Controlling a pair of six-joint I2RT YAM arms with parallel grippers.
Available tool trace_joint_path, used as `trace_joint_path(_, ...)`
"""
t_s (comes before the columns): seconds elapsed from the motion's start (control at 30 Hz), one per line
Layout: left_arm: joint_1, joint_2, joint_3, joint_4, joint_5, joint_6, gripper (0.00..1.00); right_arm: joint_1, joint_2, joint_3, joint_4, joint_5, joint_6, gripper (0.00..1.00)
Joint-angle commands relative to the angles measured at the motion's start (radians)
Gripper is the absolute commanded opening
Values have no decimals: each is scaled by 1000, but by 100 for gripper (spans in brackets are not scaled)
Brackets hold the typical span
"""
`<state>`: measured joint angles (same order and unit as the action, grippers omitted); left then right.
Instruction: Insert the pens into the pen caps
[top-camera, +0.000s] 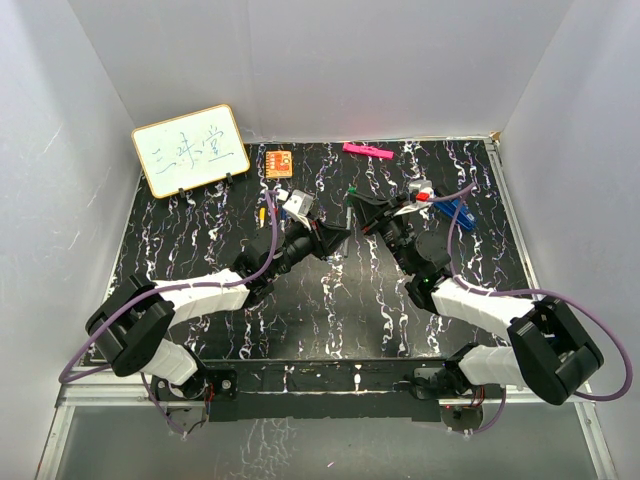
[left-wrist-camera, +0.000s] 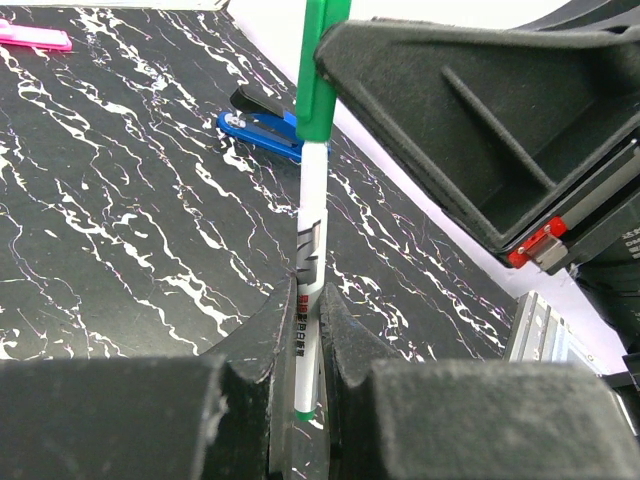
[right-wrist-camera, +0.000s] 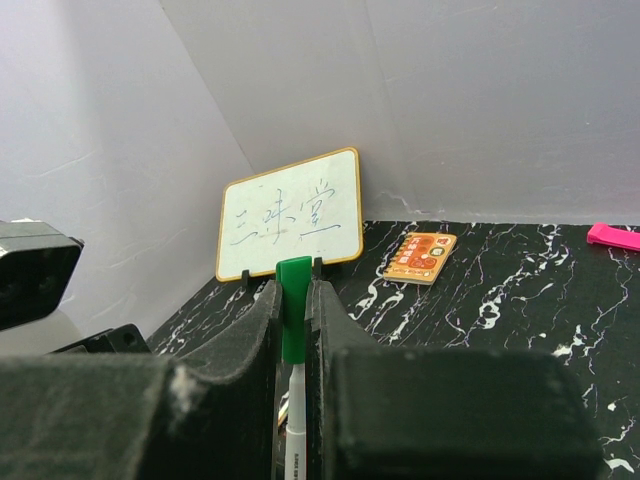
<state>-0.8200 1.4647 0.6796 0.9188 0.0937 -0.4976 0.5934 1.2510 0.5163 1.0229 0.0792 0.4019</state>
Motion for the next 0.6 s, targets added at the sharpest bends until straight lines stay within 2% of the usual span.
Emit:
trace_joint_path(0.0, 3, -22, 39, 30, -3, 13, 0, -2, 3, -2, 43, -6, 5, 0)
trace_joint_path(0.33, 3, -27, 40, 37, -33, 24, 0, -1, 0, 1, 4, -26, 17, 0)
trace_joint_path(0.57, 7, -8, 94, 33, -52, 59, 0, -2, 10, 12, -66, -79, 25, 0)
